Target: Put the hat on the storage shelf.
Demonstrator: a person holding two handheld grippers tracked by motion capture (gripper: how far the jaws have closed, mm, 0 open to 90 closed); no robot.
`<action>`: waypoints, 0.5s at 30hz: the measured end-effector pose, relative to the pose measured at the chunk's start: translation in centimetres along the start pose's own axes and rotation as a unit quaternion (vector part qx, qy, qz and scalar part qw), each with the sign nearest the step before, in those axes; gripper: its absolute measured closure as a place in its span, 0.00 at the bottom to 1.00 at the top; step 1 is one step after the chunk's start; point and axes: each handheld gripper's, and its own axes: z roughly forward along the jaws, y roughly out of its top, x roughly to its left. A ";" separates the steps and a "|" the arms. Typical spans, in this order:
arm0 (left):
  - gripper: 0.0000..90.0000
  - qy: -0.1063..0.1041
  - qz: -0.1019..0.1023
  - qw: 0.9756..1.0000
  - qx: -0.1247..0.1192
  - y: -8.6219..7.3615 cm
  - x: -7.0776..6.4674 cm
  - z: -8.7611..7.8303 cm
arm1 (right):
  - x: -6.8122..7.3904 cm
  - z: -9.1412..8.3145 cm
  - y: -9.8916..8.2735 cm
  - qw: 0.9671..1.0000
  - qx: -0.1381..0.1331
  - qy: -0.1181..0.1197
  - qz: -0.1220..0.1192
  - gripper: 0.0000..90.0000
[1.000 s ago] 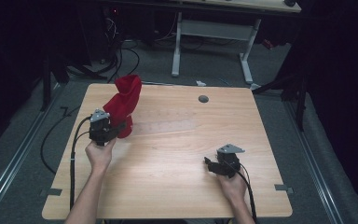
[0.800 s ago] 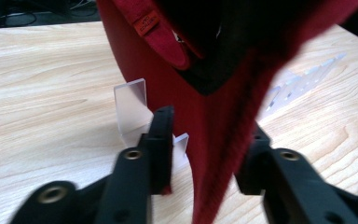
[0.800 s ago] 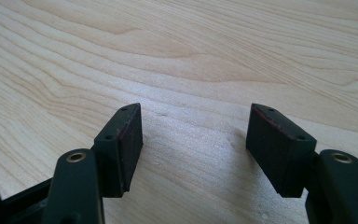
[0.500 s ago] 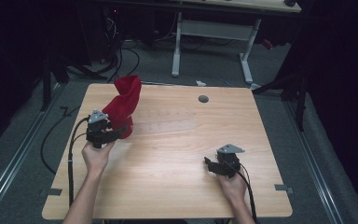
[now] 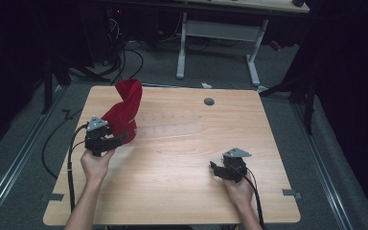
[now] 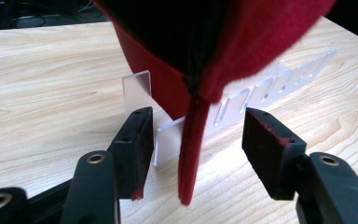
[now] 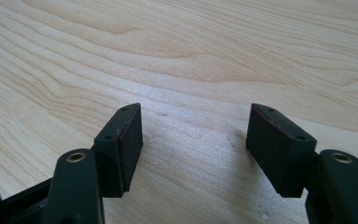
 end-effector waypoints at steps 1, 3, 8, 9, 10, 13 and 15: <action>0.48 0.002 0.004 1.000 0.000 0.0 0.0 -0.1 | 0.0 0.0 0.0 1.000 0.000 0.000 0.000 0.40; 0.47 0.001 0.009 1.000 -0.001 0.0 0.0 -0.5 | 0.0 0.0 0.0 1.000 0.000 0.000 0.000 0.40; 0.47 0.000 0.003 1.000 -0.004 0.1 0.1 -1.3 | 0.0 0.0 0.0 1.000 0.000 0.000 -0.001 0.40; 0.47 0.000 0.001 1.000 -0.005 0.1 0.2 -1.4 | 0.0 0.0 0.0 1.000 0.000 0.000 -0.001 0.40; 0.47 0.000 0.000 1.000 -0.006 0.1 0.2 -1.7 | 0.0 0.0 0.0 1.000 0.000 0.000 0.000 0.40; 0.47 -0.003 -0.005 1.000 -0.010 0.2 0.2 -2.3 | 0.0 0.0 0.0 1.000 0.000 0.000 0.000 0.40; 0.46 -0.002 0.002 1.000 -0.007 0.2 0.2 -2.8 | 0.0 0.0 0.0 1.000 0.000 0.000 0.001 0.40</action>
